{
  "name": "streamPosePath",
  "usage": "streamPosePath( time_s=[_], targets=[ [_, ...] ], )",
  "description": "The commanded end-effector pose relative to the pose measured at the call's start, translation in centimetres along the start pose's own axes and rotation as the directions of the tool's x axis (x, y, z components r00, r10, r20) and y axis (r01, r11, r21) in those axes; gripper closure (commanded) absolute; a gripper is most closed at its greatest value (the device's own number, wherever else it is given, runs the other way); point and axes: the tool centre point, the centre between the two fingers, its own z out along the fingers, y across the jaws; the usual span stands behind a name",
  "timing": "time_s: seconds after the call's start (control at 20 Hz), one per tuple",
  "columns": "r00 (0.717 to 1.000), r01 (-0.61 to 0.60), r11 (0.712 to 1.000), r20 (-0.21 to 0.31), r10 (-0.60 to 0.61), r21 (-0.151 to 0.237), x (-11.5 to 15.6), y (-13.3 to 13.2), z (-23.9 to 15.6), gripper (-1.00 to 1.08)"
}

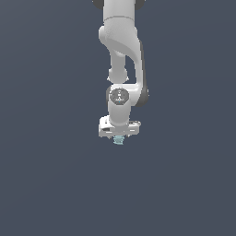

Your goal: Pick up the object and move it to a goal position.

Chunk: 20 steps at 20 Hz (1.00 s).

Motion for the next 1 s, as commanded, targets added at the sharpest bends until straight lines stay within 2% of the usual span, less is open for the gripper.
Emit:
streamPosePath(
  time_s=[0.0, 0.05, 0.1, 0.7, 0.95],
  targets=[
    [1.000, 0.000, 1.000, -0.002, 0.000, 0.000, 0.1, 0.0, 0.4, -0.92],
    [1.000, 0.000, 1.000, -0.002, 0.000, 0.000, 0.1, 0.0, 0.4, -0.92],
    [1.000, 0.000, 1.000, -0.002, 0.000, 0.000, 0.1, 0.0, 0.4, 1.08],
    [1.000, 0.000, 1.000, -0.003, 0.000, -0.001, 0.2, 0.0, 0.1, 1.08],
    [1.000, 0.000, 1.000, -0.003, 0.000, -0.001, 0.5, -0.9, -1.3, 1.08]
  ],
)
